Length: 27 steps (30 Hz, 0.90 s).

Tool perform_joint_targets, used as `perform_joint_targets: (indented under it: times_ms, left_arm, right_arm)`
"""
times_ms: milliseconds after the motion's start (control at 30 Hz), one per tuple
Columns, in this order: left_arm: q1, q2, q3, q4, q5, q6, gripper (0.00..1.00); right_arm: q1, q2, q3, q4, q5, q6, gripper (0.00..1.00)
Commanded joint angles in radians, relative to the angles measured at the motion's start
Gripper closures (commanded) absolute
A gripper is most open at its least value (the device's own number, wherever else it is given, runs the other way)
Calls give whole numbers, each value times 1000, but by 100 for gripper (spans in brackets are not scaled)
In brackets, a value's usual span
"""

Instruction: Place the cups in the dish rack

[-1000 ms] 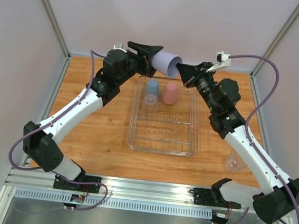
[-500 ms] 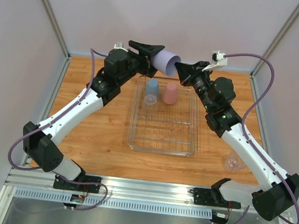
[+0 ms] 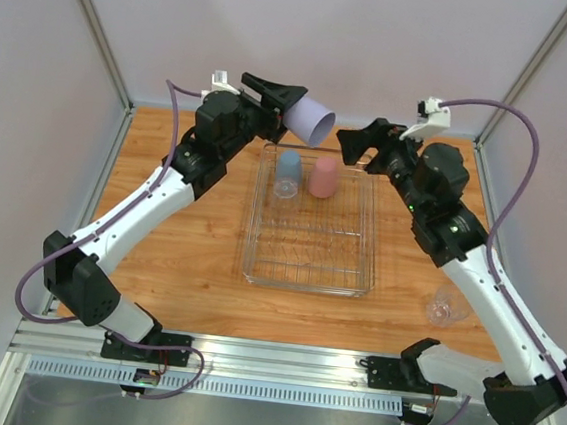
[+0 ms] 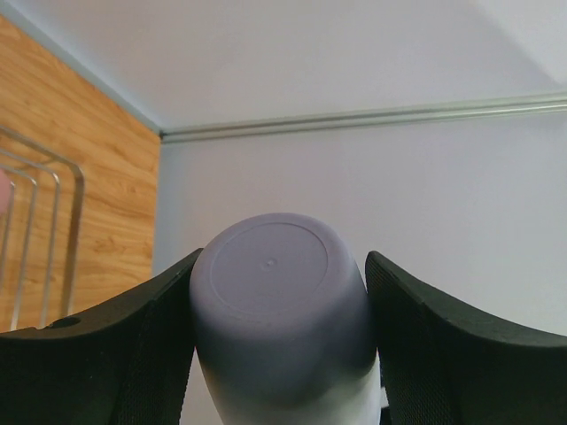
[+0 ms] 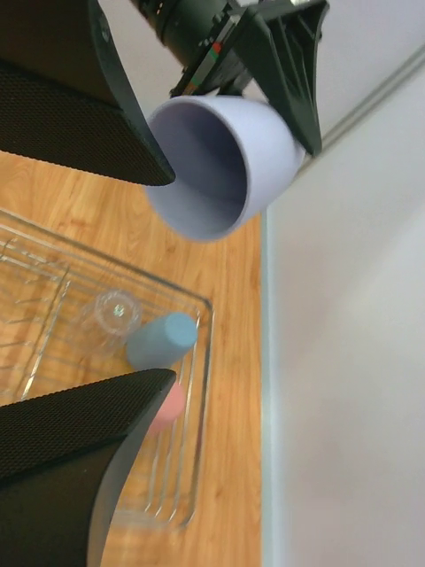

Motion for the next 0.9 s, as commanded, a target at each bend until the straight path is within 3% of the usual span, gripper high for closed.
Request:
perform_joint_targets:
  times_ms: [0,133,167,233,333,400,500,667,867]
  left_arm:
    - [26,-16,47,47,-37,213,52]
    - [3,37,124,13,-37,537,52]
    - [-7,50,136,7,-54,656,52]
    - [-38,84,124,56,-87,756,52]
    - [-64,120,85,175,-95,902,52]
    - [-102,157,78,232,-95,1023,51]
    - [-142,230,91,344,-92,1135,51]
    - [-167,379,153,418,-69,1191,50]
    - [-207,515,230,467,-42,1320,49]
  right_arm:
    - [-71,-121,50,-264,49,19,14]
    - [-183,-184,99,-584,132,72,11]
    - [-205,-190,95,-623,153,79,11]
    - [-284,-204,72,-701,204,92,9]
    - [-433,-198,31,-749,97,125,9]
    - [-525,-183,-8,-751,-12,138,9]
    - [-542,-164,-31,-746,-13,120,7]
    - [-582,-155,-28,-693,35,76,4]
    - [-660,-126,-85,-581,-49,71,2]
